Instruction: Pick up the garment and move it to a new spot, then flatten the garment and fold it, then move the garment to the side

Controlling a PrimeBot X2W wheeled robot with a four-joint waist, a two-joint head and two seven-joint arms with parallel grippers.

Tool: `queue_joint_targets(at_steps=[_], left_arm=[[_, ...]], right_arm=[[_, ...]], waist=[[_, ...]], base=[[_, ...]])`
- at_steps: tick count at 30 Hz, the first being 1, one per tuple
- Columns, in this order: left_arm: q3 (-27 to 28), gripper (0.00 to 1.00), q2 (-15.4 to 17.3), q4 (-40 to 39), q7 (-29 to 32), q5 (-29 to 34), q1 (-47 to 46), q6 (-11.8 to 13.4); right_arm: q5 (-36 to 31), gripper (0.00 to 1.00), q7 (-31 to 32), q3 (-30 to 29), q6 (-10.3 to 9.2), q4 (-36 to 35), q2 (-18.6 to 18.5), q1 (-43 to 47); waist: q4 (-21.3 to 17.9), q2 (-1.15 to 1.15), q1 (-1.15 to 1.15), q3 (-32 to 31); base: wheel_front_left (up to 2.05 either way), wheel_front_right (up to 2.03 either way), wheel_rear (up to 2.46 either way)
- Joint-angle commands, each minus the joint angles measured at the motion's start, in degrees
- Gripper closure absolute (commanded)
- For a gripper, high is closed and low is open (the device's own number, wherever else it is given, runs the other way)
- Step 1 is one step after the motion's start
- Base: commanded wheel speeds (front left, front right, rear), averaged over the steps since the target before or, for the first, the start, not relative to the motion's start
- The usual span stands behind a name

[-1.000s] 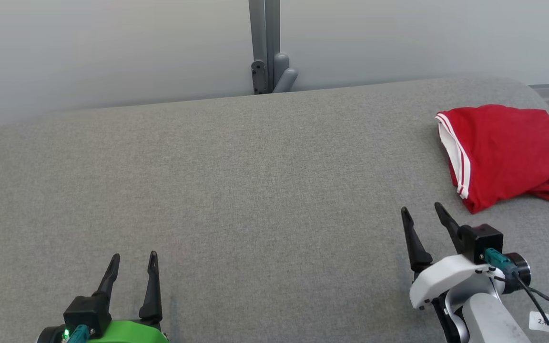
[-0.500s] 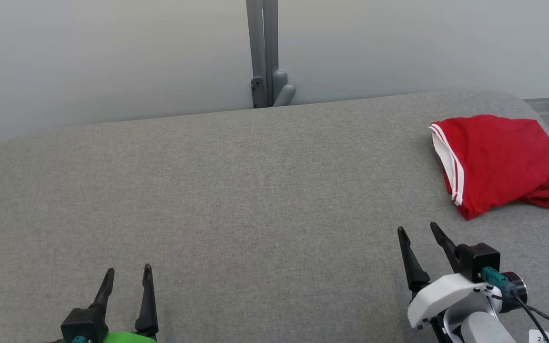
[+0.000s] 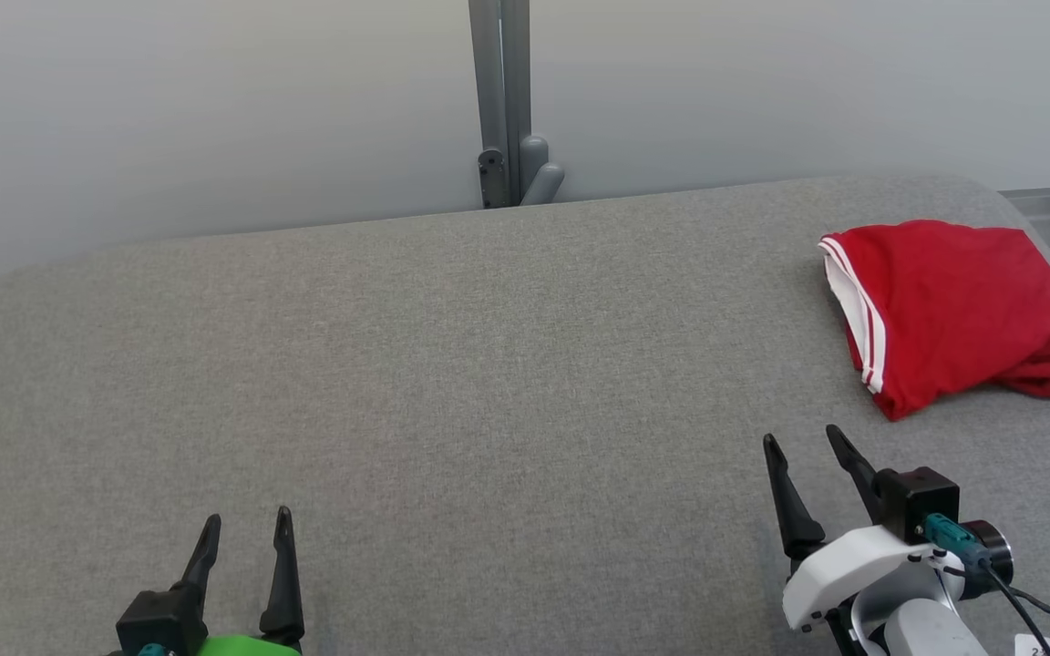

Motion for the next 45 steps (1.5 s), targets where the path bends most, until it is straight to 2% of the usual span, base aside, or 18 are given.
queue_joint_targets(at_steps=[1, 38, 39, 42, 45], left_arm=[[0.1, 0.00, 0.1, 0.2, 0.0, -0.3, 0.7, -0.3], [0.6, 0.00, 0.0, 1.4, 0.0, -0.4, -0.8, -1.4], [0.4, 1.00, -0.2, 2.2, 0.0, -0.2, 0.2, -1.2], [0.5, 1.00, -0.3, 3.6, 0.1, -0.4, 0.4, -1.2], [1.1, 1.00, -0.3, 3.8, 1.4, -3.8, -0.3, -1.3]], right_arm=[[-0.3, 0.00, 0.0, -0.3, -0.08, -0.5, -0.1, 0.5], [-0.9, 0.00, 0.0, 0.0, -0.01, 0.5, 0.0, -0.5], [-0.7, 1.00, 0.0, 0.0, 0.01, 1.3, 0.1, 1.2], [-0.5, 1.00, 0.1, 0.0, 0.01, 2.6, 0.3, 2.0], [3.1, 1.00, 1.4, -0.9, 0.01, 2.4, 0.3, 1.5]], waist=[[0.0, 0.00, 0.00, 0.0], [0.3, 0.00, 0.00, 0.6], [0.3, 0.00, 0.00, 0.6], [0.3, 0.00, 0.00, 0.6], [0.3, 0.00, 0.00, 0.7]], base=[[0.00, 0.00, 0.00], [0.00, 0.00, 0.00], [0.00, 0.00, 0.00], [0.00, 0.00, 0.00], [0.00, 0.00, 0.00]])
